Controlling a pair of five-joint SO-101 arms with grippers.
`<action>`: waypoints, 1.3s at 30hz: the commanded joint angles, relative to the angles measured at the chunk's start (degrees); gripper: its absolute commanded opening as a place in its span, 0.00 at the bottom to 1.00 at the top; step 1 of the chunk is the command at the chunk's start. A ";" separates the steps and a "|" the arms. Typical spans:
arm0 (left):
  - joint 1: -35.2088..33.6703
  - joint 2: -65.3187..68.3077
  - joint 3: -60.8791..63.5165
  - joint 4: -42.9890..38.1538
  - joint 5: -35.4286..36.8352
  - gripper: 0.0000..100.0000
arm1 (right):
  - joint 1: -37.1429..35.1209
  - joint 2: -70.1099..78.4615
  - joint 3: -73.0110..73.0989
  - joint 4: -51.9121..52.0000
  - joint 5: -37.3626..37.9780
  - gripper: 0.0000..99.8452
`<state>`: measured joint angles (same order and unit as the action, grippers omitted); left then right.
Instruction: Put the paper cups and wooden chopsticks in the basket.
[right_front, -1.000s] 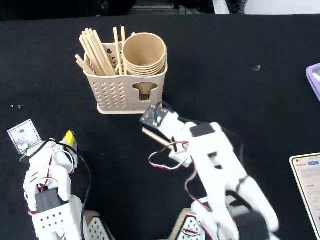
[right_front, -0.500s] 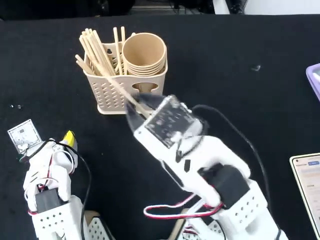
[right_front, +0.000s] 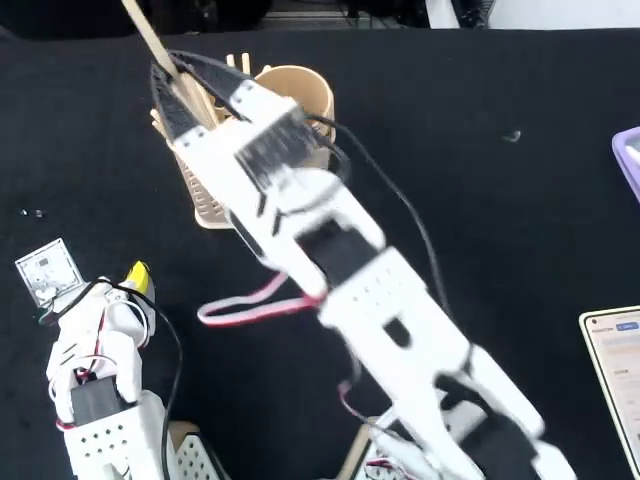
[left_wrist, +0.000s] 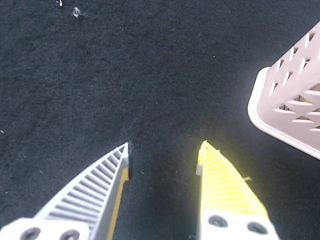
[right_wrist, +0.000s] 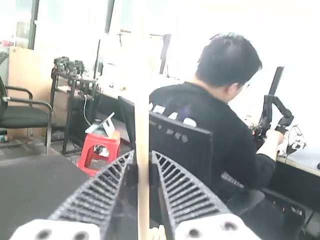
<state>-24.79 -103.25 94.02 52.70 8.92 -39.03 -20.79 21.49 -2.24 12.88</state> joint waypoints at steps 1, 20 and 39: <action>-0.04 0.09 -0.48 -1.32 0.26 0.22 | 3.60 7.43 -8.31 -1.58 -0.53 0.01; -0.04 0.09 -0.48 -1.32 0.26 0.22 | 4.57 1.27 -7.78 13.54 -0.62 0.10; 3.56 0.09 -5.49 3.43 -11.25 0.06 | 36.13 -68.53 31.25 67.34 -0.62 0.01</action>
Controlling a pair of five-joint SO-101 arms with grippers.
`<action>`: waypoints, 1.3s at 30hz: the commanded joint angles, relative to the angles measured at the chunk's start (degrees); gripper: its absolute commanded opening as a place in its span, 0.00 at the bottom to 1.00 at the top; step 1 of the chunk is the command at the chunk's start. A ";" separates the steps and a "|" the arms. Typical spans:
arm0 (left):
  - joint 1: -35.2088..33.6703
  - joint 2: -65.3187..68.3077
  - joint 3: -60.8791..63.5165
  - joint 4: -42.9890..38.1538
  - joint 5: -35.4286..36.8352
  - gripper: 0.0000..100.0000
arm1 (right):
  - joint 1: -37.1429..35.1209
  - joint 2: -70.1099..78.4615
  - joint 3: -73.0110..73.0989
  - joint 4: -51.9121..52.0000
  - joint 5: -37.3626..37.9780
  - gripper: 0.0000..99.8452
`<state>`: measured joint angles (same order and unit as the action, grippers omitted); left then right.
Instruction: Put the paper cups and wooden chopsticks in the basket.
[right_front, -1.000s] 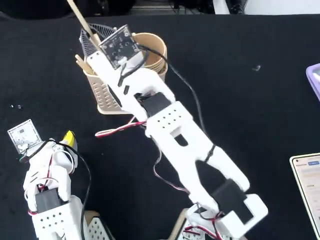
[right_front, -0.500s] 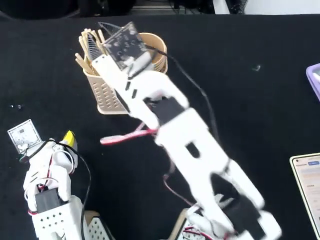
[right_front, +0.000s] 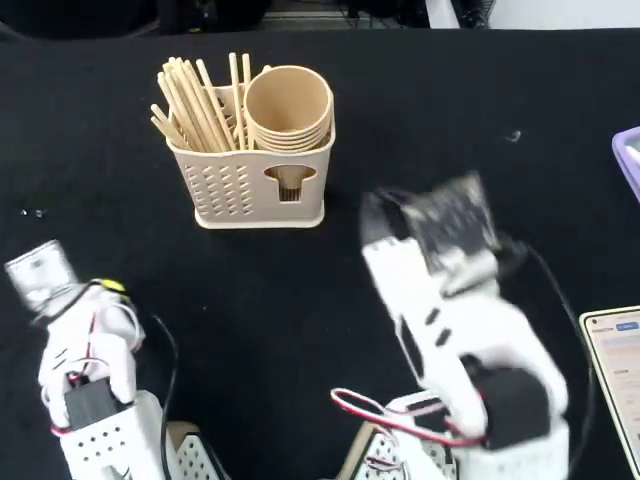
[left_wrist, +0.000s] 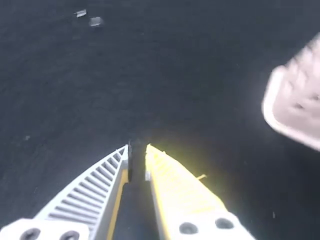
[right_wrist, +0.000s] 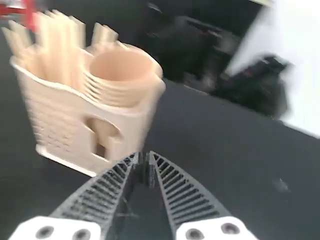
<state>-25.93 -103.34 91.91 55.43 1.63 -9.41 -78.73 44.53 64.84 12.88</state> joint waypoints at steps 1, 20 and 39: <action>5.85 0.18 -3.38 0.70 -4.84 0.06 | 8.00 -13.93 11.74 0.26 -0.62 0.01; 6.46 0.18 -3.56 19.69 -11.34 0.06 | 13.10 -29.85 44.26 6.68 -0.53 0.02; 6.46 0.35 5.49 15.65 -11.34 0.06 | 13.01 -29.93 52.00 9.85 -0.53 0.02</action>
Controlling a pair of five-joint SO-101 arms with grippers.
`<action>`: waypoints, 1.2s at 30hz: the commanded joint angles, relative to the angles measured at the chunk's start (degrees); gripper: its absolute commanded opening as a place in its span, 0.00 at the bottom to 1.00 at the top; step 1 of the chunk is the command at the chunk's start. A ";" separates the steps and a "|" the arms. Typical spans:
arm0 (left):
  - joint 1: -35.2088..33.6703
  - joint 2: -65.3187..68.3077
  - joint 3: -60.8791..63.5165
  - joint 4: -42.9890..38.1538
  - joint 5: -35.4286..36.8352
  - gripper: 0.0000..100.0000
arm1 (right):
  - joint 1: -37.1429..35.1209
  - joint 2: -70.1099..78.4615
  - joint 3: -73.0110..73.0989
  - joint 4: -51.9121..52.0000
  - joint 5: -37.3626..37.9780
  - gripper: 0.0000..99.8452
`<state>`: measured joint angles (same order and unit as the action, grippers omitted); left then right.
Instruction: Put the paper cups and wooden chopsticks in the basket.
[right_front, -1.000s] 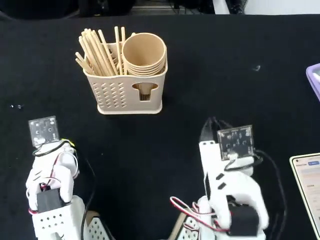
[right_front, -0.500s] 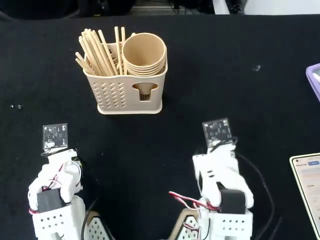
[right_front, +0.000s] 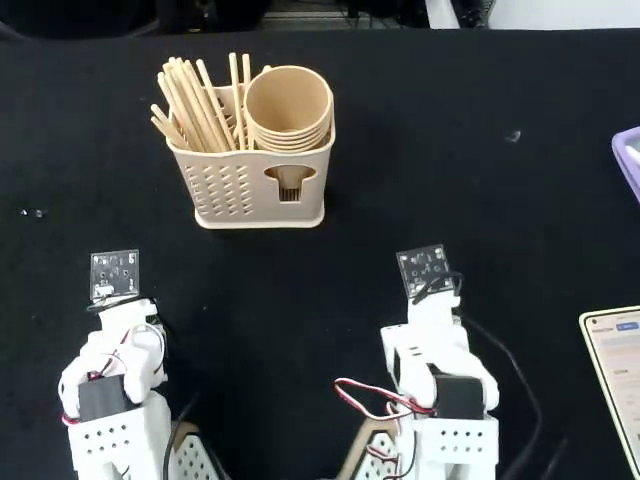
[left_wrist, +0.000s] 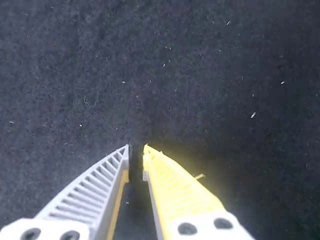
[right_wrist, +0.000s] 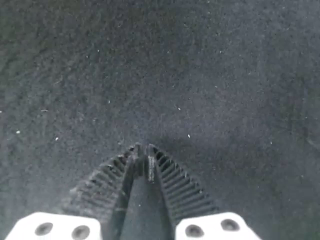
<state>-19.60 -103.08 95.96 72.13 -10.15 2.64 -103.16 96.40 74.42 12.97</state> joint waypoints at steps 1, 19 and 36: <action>0.13 0.09 1.45 -1.05 0.44 0.06 | 0.97 -5.49 0.13 0.26 -0.62 0.02; 1.54 -1.93 1.45 -1.05 0.44 0.06 | 0.53 -5.58 0.13 0.35 -0.53 0.02; 1.19 -1.67 1.45 -1.05 0.44 0.06 | 0.62 -5.49 0.13 0.35 -0.62 0.02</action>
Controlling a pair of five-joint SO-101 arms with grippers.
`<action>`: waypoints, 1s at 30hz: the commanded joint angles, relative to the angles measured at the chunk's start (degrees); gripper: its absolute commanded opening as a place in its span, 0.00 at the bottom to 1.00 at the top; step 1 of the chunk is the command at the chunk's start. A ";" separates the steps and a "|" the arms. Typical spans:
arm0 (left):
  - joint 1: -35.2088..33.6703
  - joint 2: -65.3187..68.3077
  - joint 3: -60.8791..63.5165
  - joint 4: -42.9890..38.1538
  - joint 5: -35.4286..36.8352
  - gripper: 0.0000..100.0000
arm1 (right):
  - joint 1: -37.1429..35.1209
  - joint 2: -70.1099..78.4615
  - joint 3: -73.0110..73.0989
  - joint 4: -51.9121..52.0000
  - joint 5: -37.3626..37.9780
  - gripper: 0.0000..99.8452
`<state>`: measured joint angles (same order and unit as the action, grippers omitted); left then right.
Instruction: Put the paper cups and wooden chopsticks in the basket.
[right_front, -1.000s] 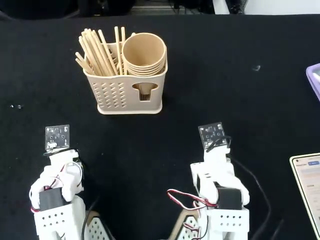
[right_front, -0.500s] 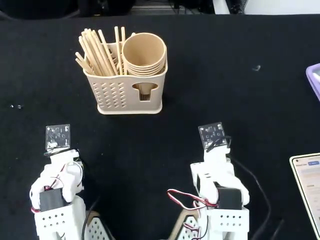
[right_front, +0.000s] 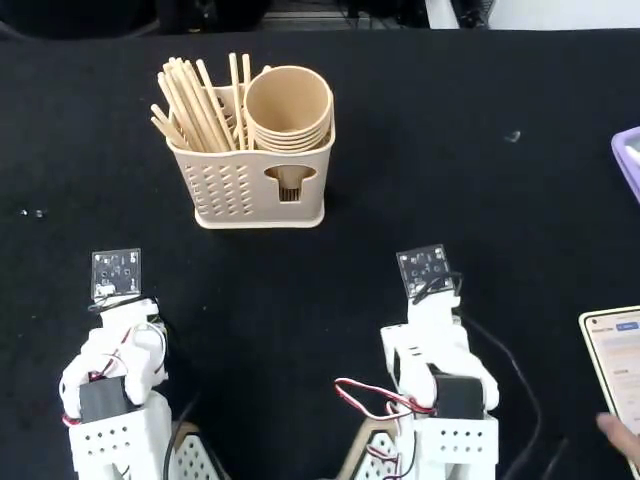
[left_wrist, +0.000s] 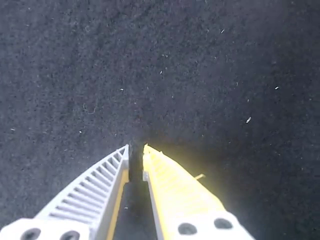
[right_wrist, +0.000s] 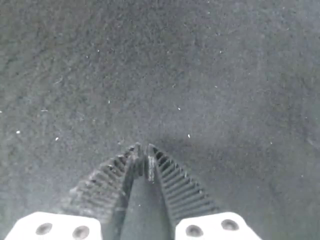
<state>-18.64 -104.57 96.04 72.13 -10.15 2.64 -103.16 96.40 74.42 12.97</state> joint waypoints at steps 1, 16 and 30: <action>-0.04 0.00 1.36 -1.05 0.44 0.06 | 0.62 -5.49 0.13 0.35 -0.62 0.02; 1.98 0.09 1.36 -1.05 0.44 0.06 | 0.62 -5.49 0.13 0.35 -0.62 0.02; 2.24 0.09 1.36 -1.05 0.44 0.06 | 0.62 -5.49 0.13 0.35 -0.62 0.02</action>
<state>-17.05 -104.57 96.04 72.13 -10.15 2.64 -103.16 96.40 74.42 12.97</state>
